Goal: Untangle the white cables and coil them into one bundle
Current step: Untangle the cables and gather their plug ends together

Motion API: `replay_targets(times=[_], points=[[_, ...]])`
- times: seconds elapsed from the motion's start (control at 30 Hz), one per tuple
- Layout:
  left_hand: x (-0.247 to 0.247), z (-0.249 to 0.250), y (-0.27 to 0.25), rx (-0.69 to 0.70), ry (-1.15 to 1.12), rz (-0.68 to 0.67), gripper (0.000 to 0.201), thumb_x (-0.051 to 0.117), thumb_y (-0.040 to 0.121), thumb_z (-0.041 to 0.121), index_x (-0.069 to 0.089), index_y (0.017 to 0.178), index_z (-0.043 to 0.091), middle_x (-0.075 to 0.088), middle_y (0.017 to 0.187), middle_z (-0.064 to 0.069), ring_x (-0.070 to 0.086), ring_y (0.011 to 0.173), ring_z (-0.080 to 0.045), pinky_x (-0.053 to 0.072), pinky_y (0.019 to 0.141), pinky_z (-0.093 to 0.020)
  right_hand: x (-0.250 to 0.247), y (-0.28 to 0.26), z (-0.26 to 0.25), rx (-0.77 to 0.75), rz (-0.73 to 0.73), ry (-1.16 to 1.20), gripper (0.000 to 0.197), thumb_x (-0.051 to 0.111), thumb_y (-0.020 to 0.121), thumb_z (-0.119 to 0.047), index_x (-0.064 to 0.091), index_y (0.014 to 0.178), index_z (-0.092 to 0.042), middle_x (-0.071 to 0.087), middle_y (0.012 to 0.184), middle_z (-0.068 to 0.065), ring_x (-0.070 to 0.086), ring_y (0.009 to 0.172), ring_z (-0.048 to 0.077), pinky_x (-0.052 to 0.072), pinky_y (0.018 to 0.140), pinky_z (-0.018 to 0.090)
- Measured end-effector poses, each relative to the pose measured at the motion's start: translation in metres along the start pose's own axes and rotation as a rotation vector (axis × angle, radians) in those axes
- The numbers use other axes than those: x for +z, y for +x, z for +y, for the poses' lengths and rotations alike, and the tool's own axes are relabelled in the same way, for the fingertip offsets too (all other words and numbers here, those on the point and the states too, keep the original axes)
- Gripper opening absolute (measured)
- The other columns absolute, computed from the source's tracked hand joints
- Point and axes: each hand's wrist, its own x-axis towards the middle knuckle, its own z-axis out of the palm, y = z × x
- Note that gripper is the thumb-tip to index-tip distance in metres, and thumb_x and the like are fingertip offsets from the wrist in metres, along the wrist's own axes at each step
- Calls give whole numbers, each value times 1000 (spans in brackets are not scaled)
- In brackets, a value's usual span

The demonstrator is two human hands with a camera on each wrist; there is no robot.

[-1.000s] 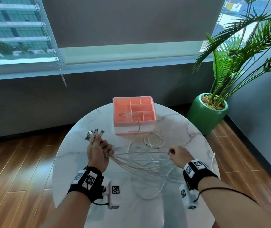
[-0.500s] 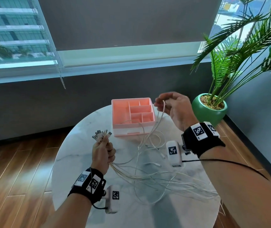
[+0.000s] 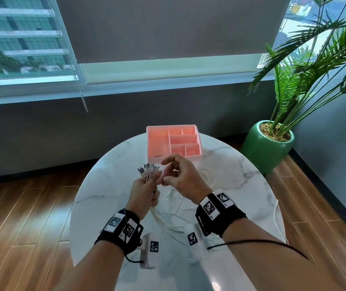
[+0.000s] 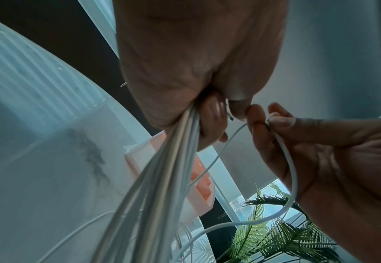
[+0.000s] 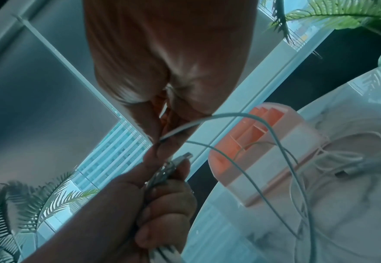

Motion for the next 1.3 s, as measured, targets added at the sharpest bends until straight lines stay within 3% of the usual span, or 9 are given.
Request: replay_targets(times=[0.23,0.4,0.5,0.6,0.7,0.87,0.97,1.07,1.3], points=[[-1,4,0,6,28,-9,24,67,95,22,58,76,10,29,51,0,29,38,-12,27,36,-20,5,-17,27,95,-116,88,29,62,80,17,54,85,-10,56,83,17,64,75,33,59,71,43],[2,4,-1,-4,79,-98,20,68,93,7,54,79,10,26,55,0,23,41,-11,21,38,-19,-4,-16,43,540,71,370,12,50,96,-3,50,108,-1,61,92,23,68,78,40,57,76,47],[2,2,-5,-3,154,-201,31,68,93,6,48,71,14,25,58,-1,20,44,-12,18,41,-22,-11,-10,57,696,175,514,37,43,105,-32,48,118,2,64,110,27,69,86,39,55,84,50],[-3,-3,-8,-41,204,-232,32,69,92,6,46,72,13,25,59,0,21,44,-11,20,41,-20,-21,5,49,552,277,672,24,45,104,-22,53,107,0,64,103,21,68,89,33,57,76,43],[-13,-10,-11,-73,230,-205,28,69,92,6,46,77,12,25,60,0,20,45,-11,19,41,-20,-38,24,21,434,401,763,8,52,99,-8,56,99,-1,69,84,17,72,71,27,60,62,34],[-18,-11,-11,-61,202,-192,26,67,94,7,46,79,11,20,65,-3,16,47,-12,14,43,-22,-48,33,-17,481,205,421,12,65,93,-11,58,101,-5,69,73,13,55,44,13,47,40,23],[-16,-8,-10,-51,208,-202,25,68,93,6,47,79,10,19,66,-4,15,49,-13,13,45,-25,-51,34,-23,452,204,-45,22,60,92,-3,52,111,-11,75,85,14,61,45,17,52,47,28],[-22,-10,-9,-55,178,-160,17,69,92,7,53,92,7,19,69,-5,16,48,-12,15,43,-21,-63,35,-20,418,256,-386,10,61,88,0,59,98,-3,75,84,13,73,61,24,63,65,39],[-8,-4,-4,-54,129,-37,20,73,90,17,56,92,6,24,55,3,20,42,-11,18,41,-19,-57,26,-23,275,201,-110,10,59,87,10,67,94,9,73,85,26,67,67,25,57,67,36]])
